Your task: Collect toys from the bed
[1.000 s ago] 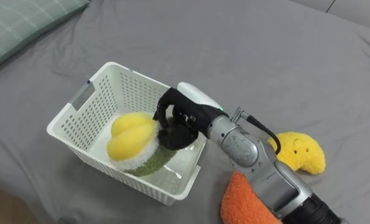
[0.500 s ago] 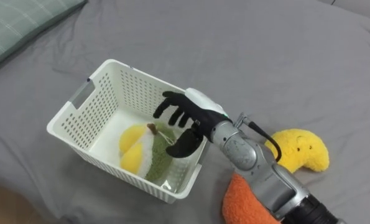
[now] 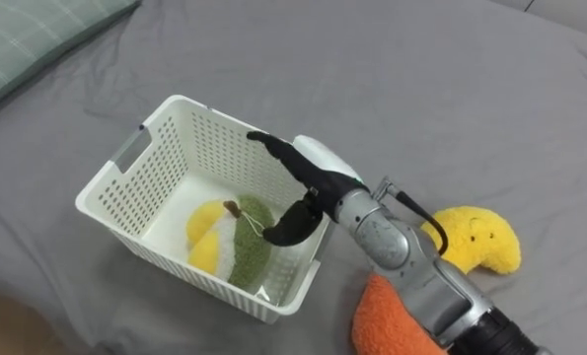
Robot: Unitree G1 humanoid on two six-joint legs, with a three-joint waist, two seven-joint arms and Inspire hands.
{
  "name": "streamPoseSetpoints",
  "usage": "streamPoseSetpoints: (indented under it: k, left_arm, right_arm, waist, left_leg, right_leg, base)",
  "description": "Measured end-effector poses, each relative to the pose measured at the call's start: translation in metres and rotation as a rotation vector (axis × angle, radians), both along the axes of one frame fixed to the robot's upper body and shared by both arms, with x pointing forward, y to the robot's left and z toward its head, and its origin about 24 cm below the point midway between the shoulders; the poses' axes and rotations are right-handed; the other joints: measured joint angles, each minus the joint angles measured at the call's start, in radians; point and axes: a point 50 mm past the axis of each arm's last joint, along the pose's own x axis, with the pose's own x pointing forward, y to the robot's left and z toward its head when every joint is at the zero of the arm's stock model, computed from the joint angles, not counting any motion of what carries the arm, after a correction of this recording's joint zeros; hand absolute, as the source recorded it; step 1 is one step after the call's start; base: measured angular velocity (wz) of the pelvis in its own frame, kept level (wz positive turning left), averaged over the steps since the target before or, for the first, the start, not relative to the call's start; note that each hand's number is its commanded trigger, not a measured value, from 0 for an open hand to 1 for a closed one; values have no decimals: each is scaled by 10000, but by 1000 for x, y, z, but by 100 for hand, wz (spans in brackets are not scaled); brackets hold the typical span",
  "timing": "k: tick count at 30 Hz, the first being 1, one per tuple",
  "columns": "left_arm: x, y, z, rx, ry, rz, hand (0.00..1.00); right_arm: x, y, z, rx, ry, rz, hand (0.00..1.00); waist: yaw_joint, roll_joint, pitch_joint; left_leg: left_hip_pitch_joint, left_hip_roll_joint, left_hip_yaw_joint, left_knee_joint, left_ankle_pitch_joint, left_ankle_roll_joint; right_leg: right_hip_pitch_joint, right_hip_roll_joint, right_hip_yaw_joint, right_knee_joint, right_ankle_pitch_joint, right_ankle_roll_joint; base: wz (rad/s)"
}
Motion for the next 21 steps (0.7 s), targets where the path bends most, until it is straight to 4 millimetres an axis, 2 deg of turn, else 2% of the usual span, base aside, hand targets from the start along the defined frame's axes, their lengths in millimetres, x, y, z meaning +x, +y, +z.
streamPoseSetpoints:
  k: [6, 11, 14, 17, 18, 19, 21]
  left_arm:
    - [1, 3, 1, -22, -18, 363, 0]
    - [2, 4, 1, -49, -156, 485, 0]
    - [3, 6, 2, -58, -358, 659, 0]
    - [-1, 6, 2, -73, -297, 793, 0]
    - [-2, 6, 1, -80, -282, 846, 0]
    - [-2, 6, 2, -69, -304, 865, 0]
    - [-3, 7, 2, -46, -359, 973, 0]
  right_arm:
    - [5, -7, 18, 645, -621, -416, 0]
    - [8, -13, 29, 1399, -1046, -655, 0]
    - [9, -19, 31, 1496, -1135, -885, 0]
    - [9, -28, 41, 2167, -1514, -1360, 0]
    - [7, -33, 43, 2506, -1712, -1654, 0]
    - [5, -39, 44, 2679, -1897, -1981, 0]
    - [3, -47, 43, 2833, -2048, -2401, 0]
  waist:
    - [-83, 26, 7]
    - [-287, 145, 59]
    - [-431, 184, 32]
    - [-749, 279, -17]
    - [-872, 384, -26]
    - [-978, 434, -85]
    - [-1108, 555, -104]
  left_leg:
    - [-2, 3, 9, 88, -5, 3]
    - [125, 1, 27, 87, -4, 4]
    - [205, 1, 38, 60, -5, 4]
    - [270, -6, 37, 70, -5, 8]
    - [321, -7, 47, 55, -9, 13]
    - [360, -6, 57, 42, -9, 14]
    - [489, 11, 186, -20, -9, 13]
  right_leg:
    - [41, -3, 20, 5, 0, 0]
    - [150, -2, 102, 11, 0, 0]
    - [195, 7, 161, 10, 0, 0]
    - [267, -4, 161, 16, 1, 1]
    - [299, -8, 167, 12, 0, 0]
    - [325, -7, 188, 11, 0, 1]
    - [372, 2, 293, 20, 0, 1]
  base:
    - [0]
    - [-1]
    - [0]
    - [0]
    - [0]
    - [-4]
    - [-17]
